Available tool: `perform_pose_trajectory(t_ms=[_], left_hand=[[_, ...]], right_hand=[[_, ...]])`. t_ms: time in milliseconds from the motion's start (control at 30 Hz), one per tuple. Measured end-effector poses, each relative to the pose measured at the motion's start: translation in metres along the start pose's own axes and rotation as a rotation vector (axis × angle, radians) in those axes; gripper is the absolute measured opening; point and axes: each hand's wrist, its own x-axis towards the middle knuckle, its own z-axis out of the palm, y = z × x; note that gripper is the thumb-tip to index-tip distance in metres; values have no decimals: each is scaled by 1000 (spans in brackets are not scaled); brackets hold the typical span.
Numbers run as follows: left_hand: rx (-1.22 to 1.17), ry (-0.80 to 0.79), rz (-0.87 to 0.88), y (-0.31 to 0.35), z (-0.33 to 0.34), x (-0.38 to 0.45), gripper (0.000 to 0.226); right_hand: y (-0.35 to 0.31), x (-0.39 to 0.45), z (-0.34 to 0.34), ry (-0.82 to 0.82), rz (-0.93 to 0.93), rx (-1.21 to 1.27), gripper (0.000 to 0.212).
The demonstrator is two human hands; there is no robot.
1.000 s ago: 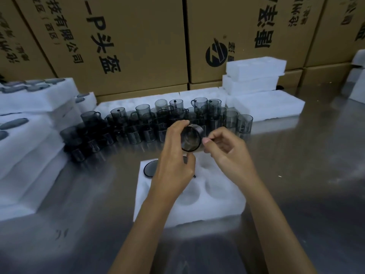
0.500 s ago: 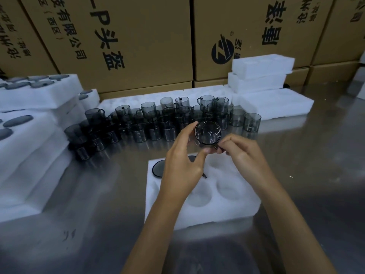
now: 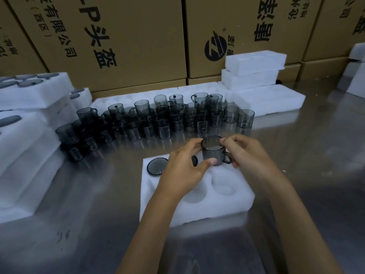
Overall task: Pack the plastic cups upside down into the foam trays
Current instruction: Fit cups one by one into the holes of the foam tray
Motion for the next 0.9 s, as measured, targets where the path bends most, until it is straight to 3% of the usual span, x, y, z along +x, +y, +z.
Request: perform_pose_trajectory(t_ms=[167, 367, 733, 900], left_hand=[[61, -32, 3, -1, 1, -1, 51], [131, -45, 21, -3, 2, -2, 65], [224, -42, 15, -4, 1, -3, 53], [453, -84, 53, -3, 3, -3, 52]], right_hand=[[3, 3, -1, -22, 20, -6, 14], [11, 7, -7, -23, 36, -50, 15], [14, 8, -12, -61, 56, 18, 3], [25, 14, -12, -162, 60, -26, 28]])
